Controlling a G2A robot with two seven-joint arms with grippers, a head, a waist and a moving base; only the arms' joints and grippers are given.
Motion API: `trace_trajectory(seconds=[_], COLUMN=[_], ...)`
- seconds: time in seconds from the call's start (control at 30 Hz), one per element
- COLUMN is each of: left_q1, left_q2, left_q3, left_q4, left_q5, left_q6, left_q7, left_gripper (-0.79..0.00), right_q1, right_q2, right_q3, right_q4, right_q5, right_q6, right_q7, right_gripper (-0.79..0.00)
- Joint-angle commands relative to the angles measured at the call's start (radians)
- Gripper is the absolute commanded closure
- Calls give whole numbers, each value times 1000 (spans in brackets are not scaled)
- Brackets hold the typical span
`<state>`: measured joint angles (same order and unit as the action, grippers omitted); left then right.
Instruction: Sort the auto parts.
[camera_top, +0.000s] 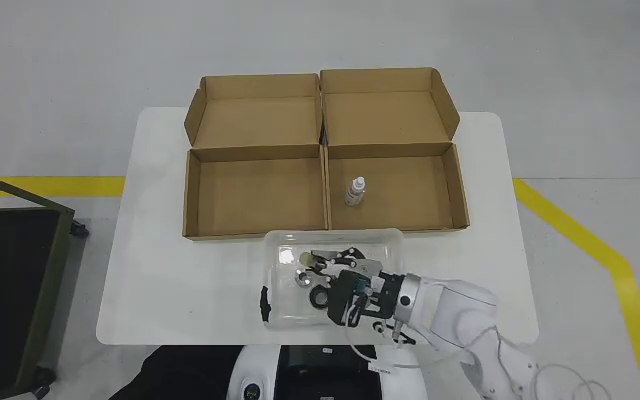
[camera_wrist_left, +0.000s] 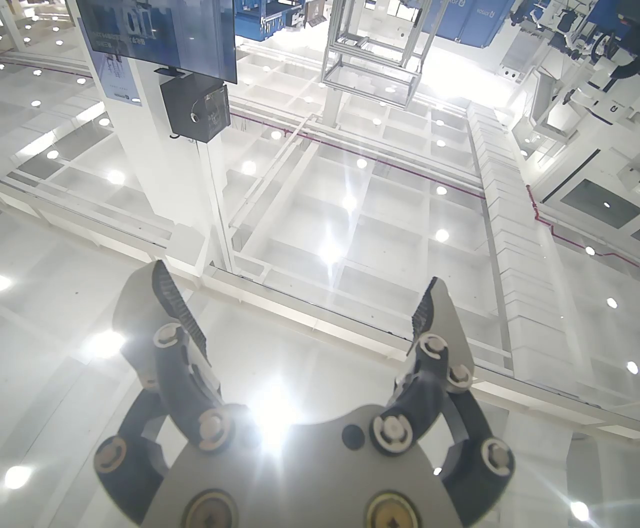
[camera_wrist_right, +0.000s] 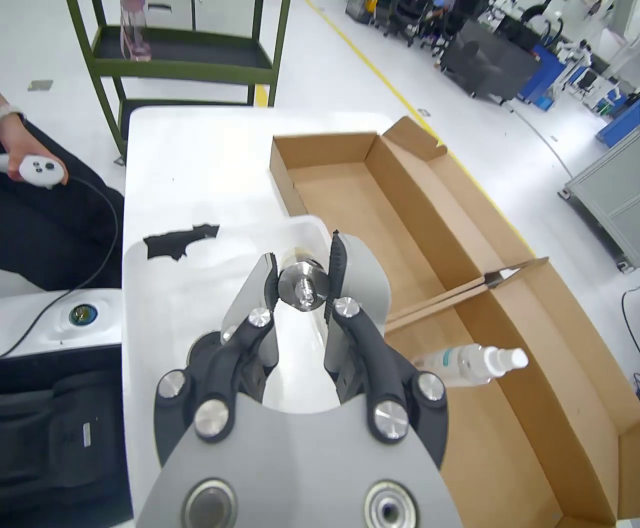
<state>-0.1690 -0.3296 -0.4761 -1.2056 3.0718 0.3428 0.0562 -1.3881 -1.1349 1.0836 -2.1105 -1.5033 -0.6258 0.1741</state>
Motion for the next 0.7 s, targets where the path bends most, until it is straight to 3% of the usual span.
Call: trace_trajectory(seconds=[0.0, 0.33, 0.67], left_q1=[0, 0, 0], left_q2=[0, 0, 0], left_q3=[0, 0, 0], left_q4=[0, 0, 0], left_q5=[0, 0, 0], left_q6=[0, 0, 0], left_q7=[0, 0, 0], left_gripper=[-785, -785, -785], right_q1=[19, 51, 36], right_q2=[-4, -15, -15], right_q3=[-3, 35, 76], right_q4=[1, -41, -94], right_q5=[25, 202, 251], right_q6=[21, 87, 85], right_q7=[-39, -196, -308], right_gripper=[0, 0, 0])
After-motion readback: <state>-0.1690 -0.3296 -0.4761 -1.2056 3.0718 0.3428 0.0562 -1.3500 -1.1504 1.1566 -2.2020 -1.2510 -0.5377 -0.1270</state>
